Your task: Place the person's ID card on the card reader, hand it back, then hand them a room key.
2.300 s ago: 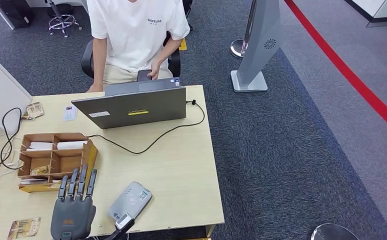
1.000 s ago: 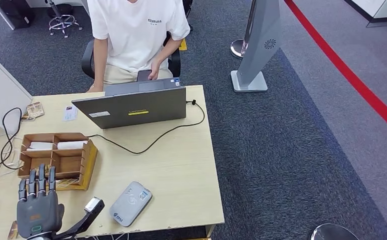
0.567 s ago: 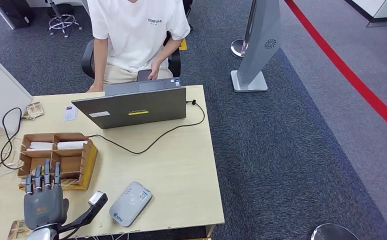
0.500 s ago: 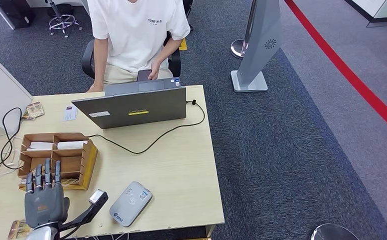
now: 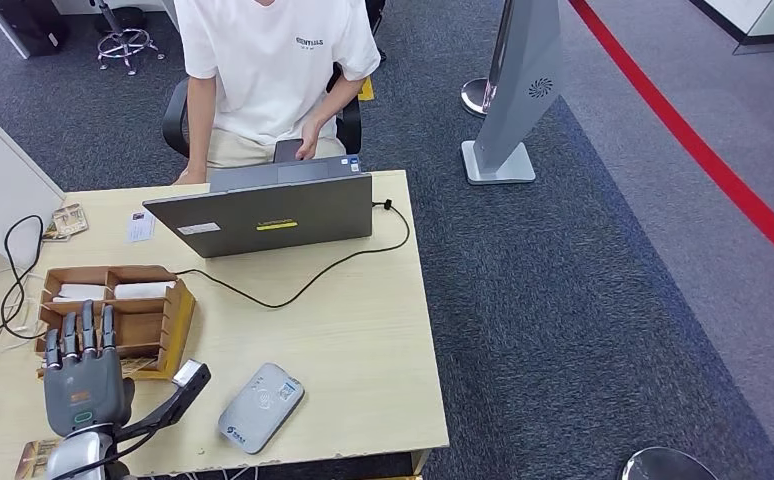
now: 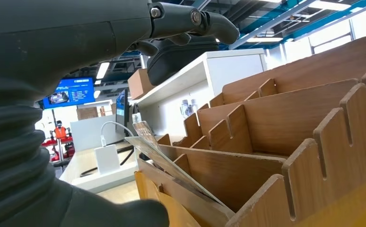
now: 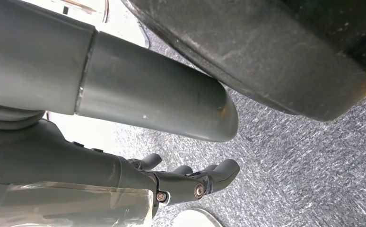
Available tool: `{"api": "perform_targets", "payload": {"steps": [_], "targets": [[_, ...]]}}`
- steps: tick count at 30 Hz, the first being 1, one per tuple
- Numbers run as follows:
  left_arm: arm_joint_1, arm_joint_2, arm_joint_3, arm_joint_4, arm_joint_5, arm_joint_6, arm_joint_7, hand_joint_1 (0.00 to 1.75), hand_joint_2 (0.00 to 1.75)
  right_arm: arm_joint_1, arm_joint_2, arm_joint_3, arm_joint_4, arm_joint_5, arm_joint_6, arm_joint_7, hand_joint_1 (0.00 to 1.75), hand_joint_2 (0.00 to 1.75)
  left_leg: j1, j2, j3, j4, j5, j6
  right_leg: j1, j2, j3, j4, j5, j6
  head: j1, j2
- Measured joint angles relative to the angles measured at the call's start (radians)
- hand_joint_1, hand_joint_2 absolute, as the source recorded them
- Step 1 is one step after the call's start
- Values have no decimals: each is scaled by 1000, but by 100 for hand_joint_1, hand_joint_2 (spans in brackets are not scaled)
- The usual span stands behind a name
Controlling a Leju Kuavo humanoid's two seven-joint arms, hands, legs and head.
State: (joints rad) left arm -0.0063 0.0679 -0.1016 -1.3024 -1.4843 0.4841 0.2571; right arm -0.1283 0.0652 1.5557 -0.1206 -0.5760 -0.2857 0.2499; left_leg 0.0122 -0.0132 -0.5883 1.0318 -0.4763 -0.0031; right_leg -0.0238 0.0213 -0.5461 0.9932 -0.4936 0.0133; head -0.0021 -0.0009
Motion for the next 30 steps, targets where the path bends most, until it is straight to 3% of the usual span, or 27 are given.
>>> {"api": "perform_targets", "payload": {"steps": [1,26,30], "targets": [[-1,0,0,1,0,0,0,175,175,0,0,0,0,0,0,0,0,0,0,0,0,0,0,0,0,0,0,0,0,0,0,0],[17,0,1,-15,5,-67,-16,175,175,0,0,0,0,-4,-2,1,0,0,0,0,0,0,0,0,0,0,0,0,0,0,0,0],[26,0,0,-51,5,-124,-17,175,175,0,0,0,0,-12,-6,1,0,0,0,0,0,0,0,0,0,0,0,0,0,0,0,0]]}}
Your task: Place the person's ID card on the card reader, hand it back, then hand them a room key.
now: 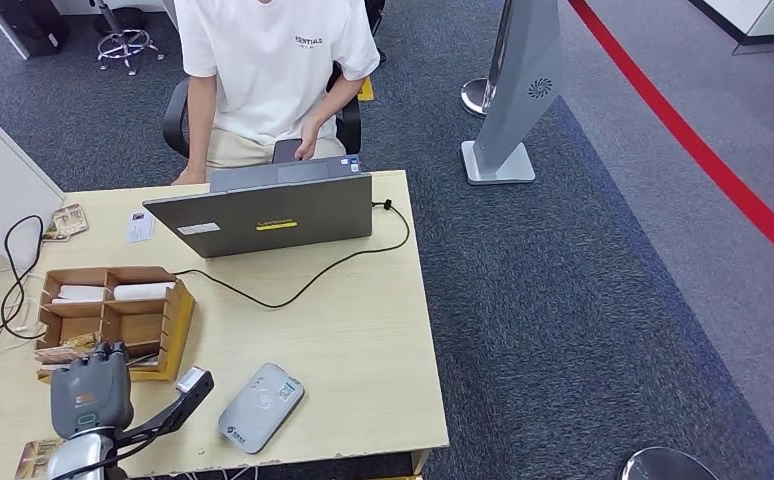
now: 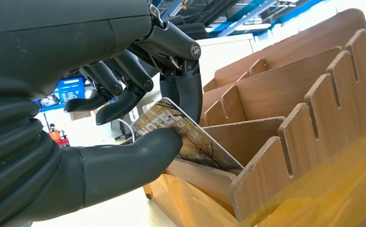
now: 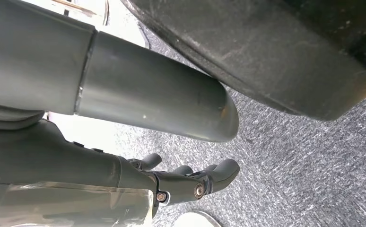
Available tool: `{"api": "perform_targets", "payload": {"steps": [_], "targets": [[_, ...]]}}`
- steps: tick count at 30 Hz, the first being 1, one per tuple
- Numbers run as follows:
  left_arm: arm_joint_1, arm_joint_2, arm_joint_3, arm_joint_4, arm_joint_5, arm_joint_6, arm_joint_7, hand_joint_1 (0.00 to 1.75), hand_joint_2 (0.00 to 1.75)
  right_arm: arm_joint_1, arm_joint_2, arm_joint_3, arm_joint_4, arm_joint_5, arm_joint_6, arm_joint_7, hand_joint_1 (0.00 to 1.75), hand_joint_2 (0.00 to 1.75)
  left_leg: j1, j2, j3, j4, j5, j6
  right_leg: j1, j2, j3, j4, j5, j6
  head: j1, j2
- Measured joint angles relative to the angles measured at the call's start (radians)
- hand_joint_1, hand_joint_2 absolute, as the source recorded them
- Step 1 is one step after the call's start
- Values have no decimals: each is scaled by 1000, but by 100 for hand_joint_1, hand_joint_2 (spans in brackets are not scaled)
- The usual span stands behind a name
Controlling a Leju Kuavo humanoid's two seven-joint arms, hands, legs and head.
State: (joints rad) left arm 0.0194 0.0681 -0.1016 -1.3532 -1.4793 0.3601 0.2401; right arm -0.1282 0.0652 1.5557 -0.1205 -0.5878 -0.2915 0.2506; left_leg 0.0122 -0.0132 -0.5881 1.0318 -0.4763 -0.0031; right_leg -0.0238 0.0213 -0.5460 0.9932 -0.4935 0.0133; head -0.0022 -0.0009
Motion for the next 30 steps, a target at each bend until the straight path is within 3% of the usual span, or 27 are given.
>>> {"api": "perform_targets", "payload": {"steps": [4,8,13,16,19,26,30], "targets": [[21,10,-23,-84,0,-112,6,175,175,1,0,0,0,-17,-5,0,0,0,0,0,0,0,0,0,0,0,0,0,0,0,0,0],[35,61,-88,-185,11,-226,2,175,175,2,0,0,0,-33,-13,1,0,0,0,0,0,0,0,0,0,0,0,0,0,0,0,0],[11,206,-184,-298,125,-343,-34,175,175,6,0,0,0,-47,-14,-5,0,0,1,0,0,0,1,-1,1,0,-1,0,0,0,0,0],[-40,308,-220,-358,227,-392,-72,175,175,7,0,0,1,-52,-13,-7,0,0,2,-1,0,0,1,-1,1,0,-1,1,1,-1,0,0],[-108,367,-229,-400,263,-419,-92,175,175,8,0,0,2,-51,-12,-8,0,0,2,-1,0,0,1,-1,1,0,-1,1,1,-1,0,0],[-332,392,-233,-426,350,-486,-49,175,175,8,0,0,4,-45,-6,-11,0,0,1,-1,0,1,2,0,1,-1,0,1,2,-1,1,0],[-461,362,-237,-378,305,-446,4,175,175,5,0,0,4,-9,7,-11,0,0,1,-1,0,1,2,0,1,-2,0,1,2,-1,0,0]]}}
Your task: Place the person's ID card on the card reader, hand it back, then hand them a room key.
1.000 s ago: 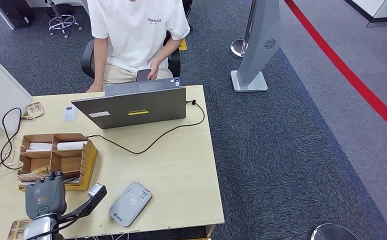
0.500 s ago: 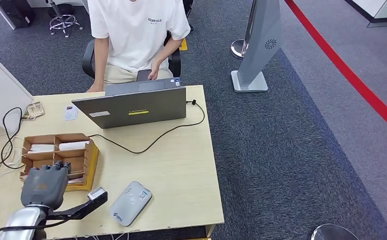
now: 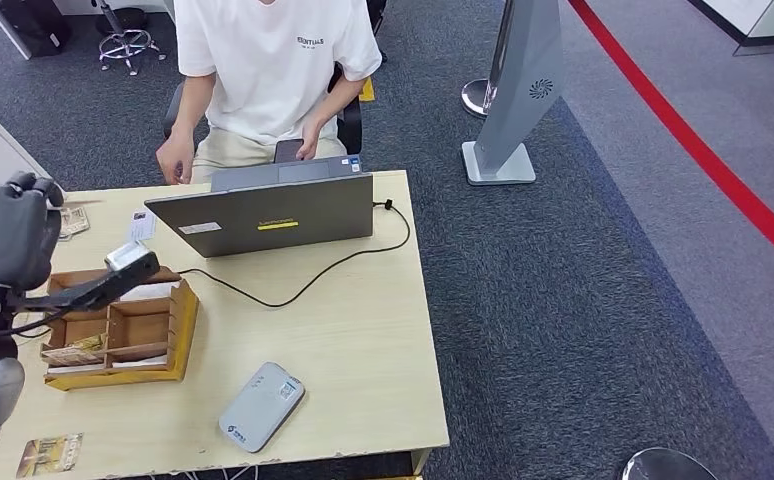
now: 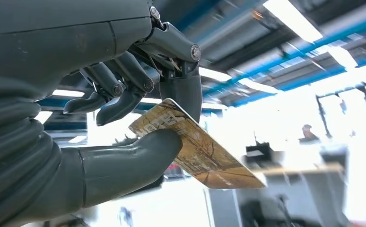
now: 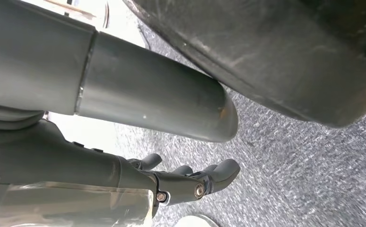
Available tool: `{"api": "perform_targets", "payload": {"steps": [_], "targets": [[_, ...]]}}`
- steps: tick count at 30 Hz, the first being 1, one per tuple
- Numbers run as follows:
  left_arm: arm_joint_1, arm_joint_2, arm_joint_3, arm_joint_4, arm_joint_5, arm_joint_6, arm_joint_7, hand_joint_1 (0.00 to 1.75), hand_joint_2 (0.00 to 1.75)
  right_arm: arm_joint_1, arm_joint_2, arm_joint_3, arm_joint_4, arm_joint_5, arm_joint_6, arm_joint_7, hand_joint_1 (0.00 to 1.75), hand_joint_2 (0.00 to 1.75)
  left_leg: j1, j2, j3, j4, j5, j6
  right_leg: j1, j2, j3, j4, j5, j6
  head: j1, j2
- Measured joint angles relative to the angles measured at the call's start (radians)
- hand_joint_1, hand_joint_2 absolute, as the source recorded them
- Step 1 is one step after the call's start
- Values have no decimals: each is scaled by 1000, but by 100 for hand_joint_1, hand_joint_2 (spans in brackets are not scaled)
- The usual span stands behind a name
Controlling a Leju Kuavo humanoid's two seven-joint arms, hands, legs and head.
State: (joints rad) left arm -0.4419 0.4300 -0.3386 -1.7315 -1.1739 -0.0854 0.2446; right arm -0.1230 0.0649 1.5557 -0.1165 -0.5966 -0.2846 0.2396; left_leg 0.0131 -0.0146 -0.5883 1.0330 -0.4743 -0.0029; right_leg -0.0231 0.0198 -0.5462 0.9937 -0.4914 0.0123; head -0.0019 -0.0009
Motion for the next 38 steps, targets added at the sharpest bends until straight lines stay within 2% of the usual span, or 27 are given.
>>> {"api": "perform_targets", "payload": {"steps": [3,6,8,12,18,26,30,38], "targets": [[-62,-48,-1,69,-136,174,48,175,175,-7,0,0,0,54,13,1,0,0,0,1,0,0,0,0,0,1,0,0,0,0,0,0],[-77,-80,0,133,-253,365,73,175,175,-18,0,0,0,106,29,5,0,0,0,1,0,0,0,0,0,2,0,0,0,0,0,0],[-78,-105,13,215,-305,514,63,175,175,-27,0,0,-1,135,41,7,0,0,-1,1,0,0,0,0,0,1,0,0,0,0,0,0],[-65,-144,81,392,-310,688,-4,175,175,-46,0,0,-5,152,58,4,0,0,0,3,0,0,0,0,0,3,-1,0,0,0,-1,0],[-60,-180,142,547,-310,738,-29,175,175,-50,0,0,-6,156,63,6,0,0,0,2,0,0,0,0,0,3,0,1,0,0,-1,0],[-56,-209,180,590,-309,735,-49,175,175,-50,0,0,-6,149,61,6,0,0,0,2,0,0,0,0,0,3,0,0,0,0,0,0],[-50,-219,184,591,-306,724,-61,0,175,-50,0,0,-6,146,55,7,0,0,0,2,0,0,0,0,0,3,0,0,0,0,0,0],[-45,-237,191,591,-288,719,-97,0,175,-50,0,0,-6,143,53,10,0,0,0,2,0,0,0,0,0,3,0,0,0,0,0,0]]}}
